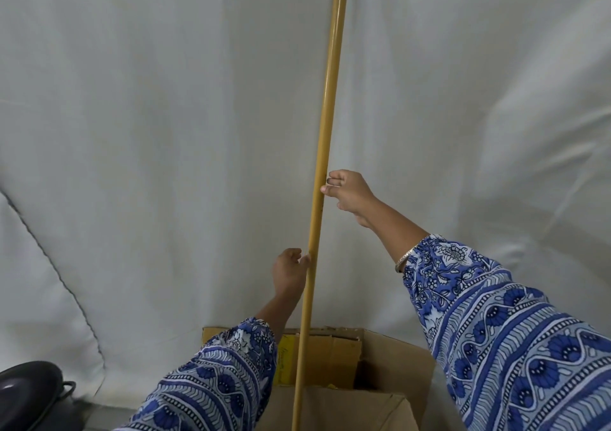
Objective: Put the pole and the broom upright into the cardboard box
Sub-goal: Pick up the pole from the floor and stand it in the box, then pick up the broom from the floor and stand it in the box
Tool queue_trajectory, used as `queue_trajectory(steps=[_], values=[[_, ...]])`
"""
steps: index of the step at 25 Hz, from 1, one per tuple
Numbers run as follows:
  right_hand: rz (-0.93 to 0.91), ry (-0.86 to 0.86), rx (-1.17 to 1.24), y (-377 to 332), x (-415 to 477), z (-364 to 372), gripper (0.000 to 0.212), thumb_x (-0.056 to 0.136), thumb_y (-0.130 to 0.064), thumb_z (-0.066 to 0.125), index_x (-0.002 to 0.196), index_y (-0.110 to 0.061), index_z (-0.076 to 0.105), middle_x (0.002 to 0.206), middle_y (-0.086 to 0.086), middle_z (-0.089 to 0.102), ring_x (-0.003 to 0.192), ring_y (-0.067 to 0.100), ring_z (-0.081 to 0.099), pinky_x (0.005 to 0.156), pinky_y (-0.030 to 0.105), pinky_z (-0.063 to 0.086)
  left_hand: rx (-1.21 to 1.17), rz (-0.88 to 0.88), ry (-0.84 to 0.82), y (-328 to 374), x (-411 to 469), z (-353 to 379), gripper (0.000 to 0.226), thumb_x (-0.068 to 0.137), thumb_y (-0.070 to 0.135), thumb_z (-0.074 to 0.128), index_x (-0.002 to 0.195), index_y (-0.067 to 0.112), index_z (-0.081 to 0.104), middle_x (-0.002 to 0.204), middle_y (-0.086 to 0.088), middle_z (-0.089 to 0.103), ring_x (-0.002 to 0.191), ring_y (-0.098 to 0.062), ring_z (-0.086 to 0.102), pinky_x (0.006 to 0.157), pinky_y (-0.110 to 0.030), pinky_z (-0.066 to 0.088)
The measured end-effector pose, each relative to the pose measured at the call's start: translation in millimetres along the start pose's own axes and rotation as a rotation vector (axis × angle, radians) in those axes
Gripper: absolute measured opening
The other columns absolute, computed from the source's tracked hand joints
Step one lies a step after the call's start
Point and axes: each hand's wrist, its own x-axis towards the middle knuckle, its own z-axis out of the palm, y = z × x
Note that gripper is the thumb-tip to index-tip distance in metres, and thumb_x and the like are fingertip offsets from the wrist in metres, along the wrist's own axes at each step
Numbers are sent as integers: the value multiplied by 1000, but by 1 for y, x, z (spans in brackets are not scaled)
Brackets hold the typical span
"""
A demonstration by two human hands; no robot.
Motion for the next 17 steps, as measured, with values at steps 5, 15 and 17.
queue_trajectory(steps=[5, 15, 17], values=[[-19, 20, -22, -2, -21, 13, 51, 87, -6, 56, 136, -2, 42, 139, 14, 50, 127, 26, 49, 105, 41, 41, -25, -12, 43, -14, -9, -46, 33, 88, 14, 56, 118, 0, 57, 123, -17, 62, 114, -27, 57, 97, -37, 45], [-27, -80, 15, -47, -97, 241, 28, 88, -7, 52, 115, -2, 59, 109, 12, 65, 83, 20, 63, 76, 34, 50, 291, 103, -28, -124, -12, -339, 20, 86, 9, 57, 101, -1, 67, 108, -17, 70, 100, -26, 65, 82, -24, 45], [16, -121, 37, -53, -108, 310, 28, 88, -7, 52, 115, 0, 58, 105, 10, 64, 78, 16, 63, 71, 28, 49, 357, 62, -22, -156, -14, -418, 19, 87, 10, 57, 100, 0, 67, 108, -17, 71, 100, -27, 65, 83, -26, 46]])
